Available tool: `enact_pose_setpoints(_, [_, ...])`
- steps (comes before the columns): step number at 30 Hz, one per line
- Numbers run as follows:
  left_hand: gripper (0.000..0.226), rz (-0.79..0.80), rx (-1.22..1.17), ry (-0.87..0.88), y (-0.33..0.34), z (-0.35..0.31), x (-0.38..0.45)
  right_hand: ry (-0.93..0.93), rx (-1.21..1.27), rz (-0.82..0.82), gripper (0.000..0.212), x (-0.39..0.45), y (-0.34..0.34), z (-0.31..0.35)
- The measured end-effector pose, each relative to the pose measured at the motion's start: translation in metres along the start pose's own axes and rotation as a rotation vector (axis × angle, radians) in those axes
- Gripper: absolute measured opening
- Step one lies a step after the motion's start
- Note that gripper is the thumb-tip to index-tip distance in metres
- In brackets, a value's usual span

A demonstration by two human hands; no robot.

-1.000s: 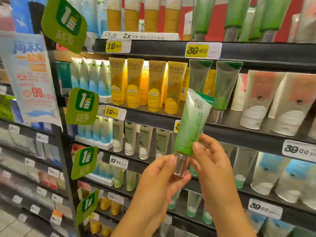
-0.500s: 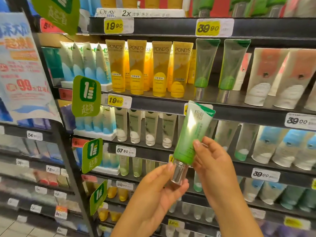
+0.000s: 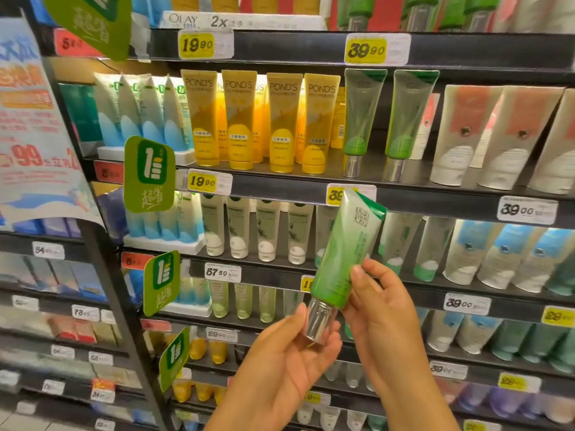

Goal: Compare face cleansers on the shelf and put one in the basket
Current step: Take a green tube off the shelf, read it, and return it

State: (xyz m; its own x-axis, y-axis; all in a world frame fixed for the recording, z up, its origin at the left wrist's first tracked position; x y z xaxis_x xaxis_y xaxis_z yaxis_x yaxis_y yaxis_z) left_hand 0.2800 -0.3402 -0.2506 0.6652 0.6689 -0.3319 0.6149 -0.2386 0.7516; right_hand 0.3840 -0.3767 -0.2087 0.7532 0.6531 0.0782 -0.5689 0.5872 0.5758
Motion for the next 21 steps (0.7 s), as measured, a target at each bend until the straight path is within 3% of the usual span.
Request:
enact_pose_setpoints(8, [0.030, 0.077, 0.104, 0.092, 0.014, 0.002, 0.006, -0.072, -0.180, 0.024, 0.052, 0.001, -0.004, 0.020])
enact_pose_setpoints(12, [0.033, 0.078, 0.175, 0.112, 0.017, 0.002, 0.007, -0.075, -0.237, 0.038, 0.044, 0.005, -0.006, 0.021])
enact_pose_setpoints(21, [0.032, 0.090, 0.111, 0.030, 0.022, 0.004, 0.010, 0.035, -0.062, 0.080, 0.031, 0.013, -0.005, 0.013])
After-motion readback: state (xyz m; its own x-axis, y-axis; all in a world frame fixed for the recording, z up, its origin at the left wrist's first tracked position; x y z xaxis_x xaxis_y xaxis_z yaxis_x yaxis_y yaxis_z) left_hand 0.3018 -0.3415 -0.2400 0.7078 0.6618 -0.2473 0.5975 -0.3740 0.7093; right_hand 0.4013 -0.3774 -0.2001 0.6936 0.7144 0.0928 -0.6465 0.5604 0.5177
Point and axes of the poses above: each hand's wrist, its own x-axis towards the middle knuckle, its own y-axis out of the palm, z = x × y, the point moved 7 cm from there along x, towards the middle knuckle, and after that the axes turned 10 degrees about -z, right-handed, at the moved point
